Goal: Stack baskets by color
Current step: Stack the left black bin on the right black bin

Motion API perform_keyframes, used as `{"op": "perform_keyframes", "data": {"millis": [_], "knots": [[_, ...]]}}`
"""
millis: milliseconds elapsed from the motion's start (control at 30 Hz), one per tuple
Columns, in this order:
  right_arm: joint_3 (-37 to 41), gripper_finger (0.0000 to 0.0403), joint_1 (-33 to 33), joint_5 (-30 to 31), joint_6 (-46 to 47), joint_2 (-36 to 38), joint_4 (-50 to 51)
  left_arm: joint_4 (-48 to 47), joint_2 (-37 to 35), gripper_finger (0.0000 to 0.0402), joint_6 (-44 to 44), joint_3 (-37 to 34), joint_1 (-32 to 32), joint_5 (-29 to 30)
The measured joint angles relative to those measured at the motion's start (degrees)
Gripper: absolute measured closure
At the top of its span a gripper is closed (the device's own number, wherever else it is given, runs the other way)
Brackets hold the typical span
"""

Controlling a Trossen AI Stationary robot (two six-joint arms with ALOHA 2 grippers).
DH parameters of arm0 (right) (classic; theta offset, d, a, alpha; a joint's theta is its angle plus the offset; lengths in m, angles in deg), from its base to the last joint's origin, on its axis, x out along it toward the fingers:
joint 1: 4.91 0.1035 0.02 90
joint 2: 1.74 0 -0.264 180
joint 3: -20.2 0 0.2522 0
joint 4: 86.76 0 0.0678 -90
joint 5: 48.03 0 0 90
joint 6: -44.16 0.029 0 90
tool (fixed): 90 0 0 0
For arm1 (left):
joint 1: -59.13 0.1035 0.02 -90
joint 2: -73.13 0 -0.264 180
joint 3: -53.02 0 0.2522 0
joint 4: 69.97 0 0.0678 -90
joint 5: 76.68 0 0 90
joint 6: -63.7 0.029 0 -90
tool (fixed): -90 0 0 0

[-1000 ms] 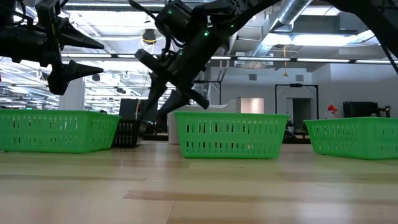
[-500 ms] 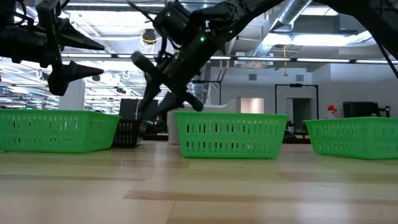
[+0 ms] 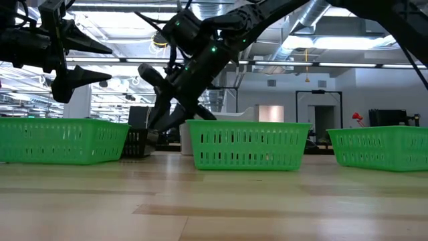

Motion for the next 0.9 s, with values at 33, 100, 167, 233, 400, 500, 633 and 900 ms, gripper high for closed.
{"op": "perform_keyframes", "data": {"millis": [33,100,167,233,400,500,633,900], "knots": [[0.0,0.0280,0.0,0.0,0.0,0.0,-0.1,0.0,0.0,0.0145,0.0,0.0,0.0,0.0],[0.0,0.0290,0.0,0.0,0.0,0.0,-0.1,0.0,0.0,0.0145,0.0,0.0,0.0,0.0],[0.0,0.0297,0.0,0.0,0.0,0.0,-0.3,0.0,0.0,0.0145,0.0,0.0,0.0,0.0],[0.0,0.0300,0.1,0.0,-0.3,0.0,-0.8,0.0,0.0,0.0145,0.5,0.0,0.0,0.0],[0.0,0.0289,0.1,0.0,-1.3,0.0,-1.7,0.0,0.0,0.0145,1.0,0.0,0.0,0.0],[0.0,0.0268,0.0,0.0,-1.3,0.0,-1.7,0.0,0.0,0.0145,1.2,0.0,0.0,0.0],[0.0,0.0234,-0.3,0.0,-0.9,0.0,-1.8,0.0,0.0,0.0145,1.2,0.0,0.0,0.0],[0.0,0.0209,-0.8,0.4,0.2,0.0,-3.6,0.0,0.0,0.0145,1.2,0.0,0.0,0.0]]}}
